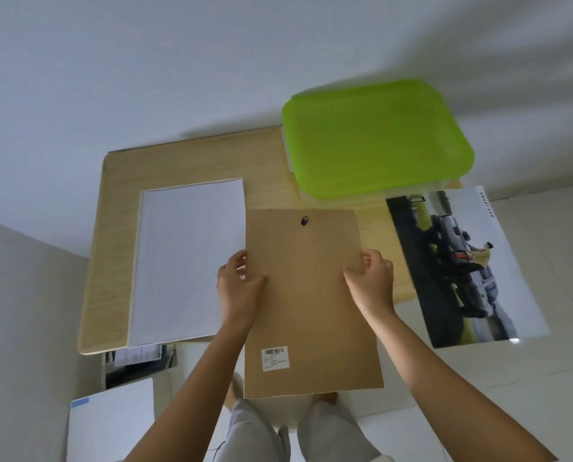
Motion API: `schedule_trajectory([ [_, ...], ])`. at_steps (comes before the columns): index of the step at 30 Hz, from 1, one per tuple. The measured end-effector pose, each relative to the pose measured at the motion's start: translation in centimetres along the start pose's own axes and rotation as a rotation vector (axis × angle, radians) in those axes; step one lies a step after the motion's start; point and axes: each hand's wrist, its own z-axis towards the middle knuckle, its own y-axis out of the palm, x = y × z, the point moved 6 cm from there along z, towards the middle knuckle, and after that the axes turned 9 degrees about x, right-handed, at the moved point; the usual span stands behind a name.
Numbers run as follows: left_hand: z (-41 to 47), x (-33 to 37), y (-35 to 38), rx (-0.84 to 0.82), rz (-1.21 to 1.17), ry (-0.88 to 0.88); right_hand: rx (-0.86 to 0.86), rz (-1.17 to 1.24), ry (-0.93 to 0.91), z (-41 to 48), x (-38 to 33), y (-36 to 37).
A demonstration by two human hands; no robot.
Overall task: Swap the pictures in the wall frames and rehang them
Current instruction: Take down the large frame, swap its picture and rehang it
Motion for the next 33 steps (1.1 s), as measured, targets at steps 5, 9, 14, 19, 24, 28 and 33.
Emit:
schedule_trajectory([
  [5, 4.2, -1.5, -7.3, 0.083, -0.055, -0.051, -0.079, 0.062, -0.038, -3.0, -4.8, 6.3],
  [9, 8.3, -3.6, -11.8, 0.099, -0.123, -0.127, -0.095, 0.064, -0.093, -4.3, -8.6, 11.5],
  [14, 13.2, -4.7, -14.3, 0.080, -0.115, -0.139, -0.073, 0.087, -0.115, -4.3, -11.4, 16.0],
  [19, 16.1, -4.8, -13.9, 0.006, -0.018, -0.112, 0.014, 0.119, -0.072, -3.6, -12.0, 17.5],
  [24, 16.1, -4.4, -14.0, -0.008, 0.211, 0.003, 0.027, 0.070, -0.089, -4.0, -12.0, 18.4],
  [28, 15.9, -4.8, -14.0, -0.036, 0.330, 0.131, 0.037, -0.029, -0.169, -5.0, -12.0, 18.6],
  [33, 15.4, -5.0, -13.7, -0.073, 0.467, 0.245, -0.029, -0.053, -0.242, -5.4, -11.6, 18.3],
])
